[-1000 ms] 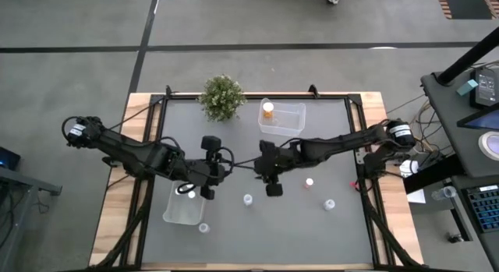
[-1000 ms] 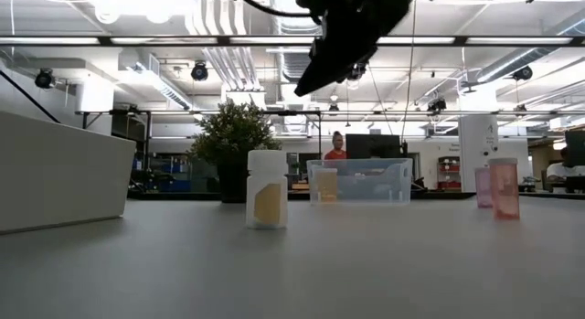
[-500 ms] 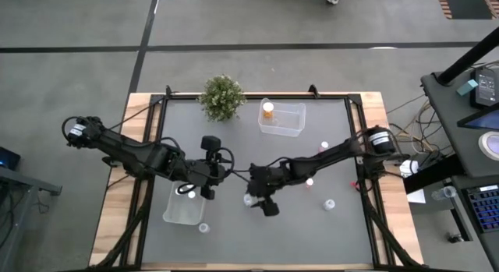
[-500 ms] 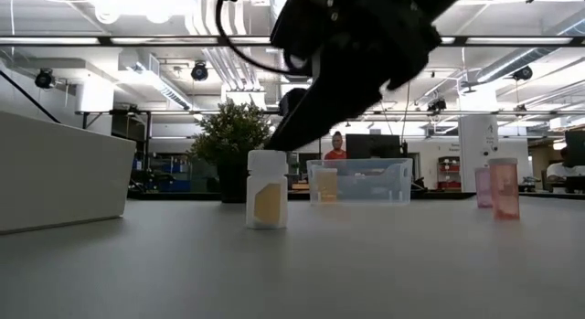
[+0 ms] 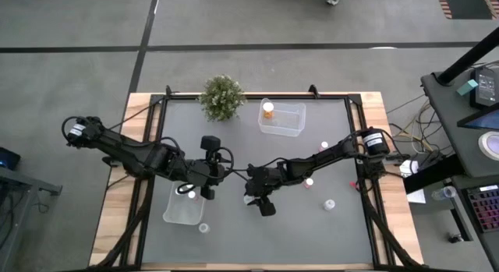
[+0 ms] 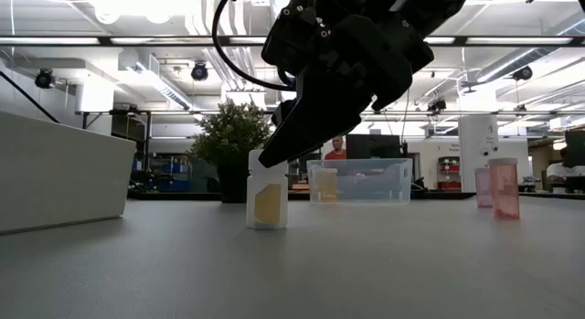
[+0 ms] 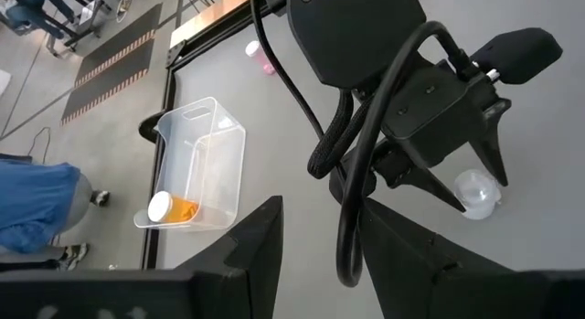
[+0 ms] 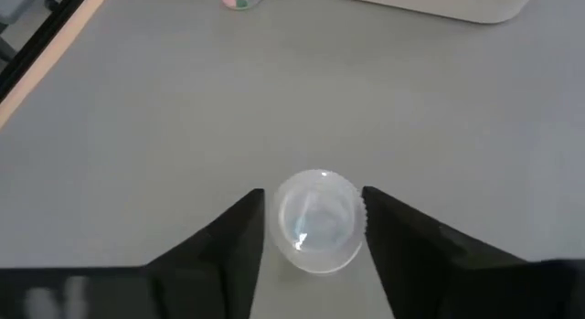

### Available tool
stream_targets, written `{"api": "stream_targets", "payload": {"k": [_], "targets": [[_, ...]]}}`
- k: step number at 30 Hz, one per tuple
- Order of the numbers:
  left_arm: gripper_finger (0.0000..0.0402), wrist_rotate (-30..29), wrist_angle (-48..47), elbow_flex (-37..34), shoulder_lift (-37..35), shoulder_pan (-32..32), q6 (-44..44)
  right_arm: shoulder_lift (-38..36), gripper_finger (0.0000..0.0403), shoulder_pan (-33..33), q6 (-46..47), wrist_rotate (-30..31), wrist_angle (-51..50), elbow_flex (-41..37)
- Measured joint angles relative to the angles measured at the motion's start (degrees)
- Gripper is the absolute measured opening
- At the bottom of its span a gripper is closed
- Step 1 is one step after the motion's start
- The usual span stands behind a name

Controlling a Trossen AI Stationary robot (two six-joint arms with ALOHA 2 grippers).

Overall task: Pick and place medicine bottles into bin by pill shape (circle, oval)
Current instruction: Put the middle white capsule bottle into the transparent bin

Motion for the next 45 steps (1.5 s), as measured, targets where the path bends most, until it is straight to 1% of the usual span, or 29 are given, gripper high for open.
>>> {"api": "stream_targets", "payload": {"k": [3, 5, 7, 10, 13, 16, 20, 23, 26, 30, 35, 40, 45], "targets": [[0.0128, 0.00, 0.00, 0.00, 0.00, 0.00, 0.01, 0.00, 0.0141, 0.00, 0.00, 0.00, 0.00, 0.02], [0.0128, 0.00, 0.00, 0.00, 0.00, -0.02, 0.02, 0.00, 0.0132, 0.00, 0.00, -0.01, 0.00, 0.02], [0.0128, 0.00, 0.00, -0.08, -0.04, 0.00, 0.06, 0.00, 0.0132, 0.00, 0.01, 0.00, 0.00, 0.02], [0.0128, 0.01, -0.01, -0.77, -0.59, -0.02, 0.17, -0.38, 0.0143, 0.00, 0.62, 0.27, -0.49, 0.04], [0.0128, 0.00, 0.31, -2.49, -1.70, 0.00, -0.06, -2.63, 0.0150, -0.27, 0.79, 0.92, -3.70, 0.03], [0.0128, -0.04, 1.43, -4.40, -3.12, 0.00, -0.09, -6.54, 0.0148, -0.58, 0.40, 4.24, -8.99, 0.04], [0.0128, -0.56, 2.20, -5.73, -5.37, 0.00, 0.23, -12.97, 0.0144, -1.74, -0.50, 10.28, -15.64, -0.13], [0.0128, -1.57, 6.07, -8.19, -7.51, 0.00, 1.80, -17.68, 0.0144, -3.85, 0.01, 15.55, -20.13, -0.20], [0.0128, -1.67, 10.45, -11.07, -10.09, 0.00, 3.03, -21.67, 0.0144, -7.18, 0.99, 18.78, -23.32, -0.51], [0.0128, -1.88, 16.65, -14.72, -12.34, -0.01, 4.96, -25.68, 0.0145, -13.35, 1.90, 19.97, -24.51, -1.36], [0.0128, -2.50, 22.81, -18.75, -14.67, -0.02, 7.73, -28.11, 0.0145, -22.79, 2.92, 21.52, -24.51, -2.35], [0.0128, -4.06, 26.56, -21.28, -16.11, 0.00, 8.81, -27.20, 0.0145, -33.44, 5.26, 21.66, -22.26, -5.48], [0.0128, -4.58, 29.30, -22.94, -16.34, 0.20, 11.08, -23.79, 0.0145, -39.32, 8.10, 20.83, -12.20, -11.15]]}}
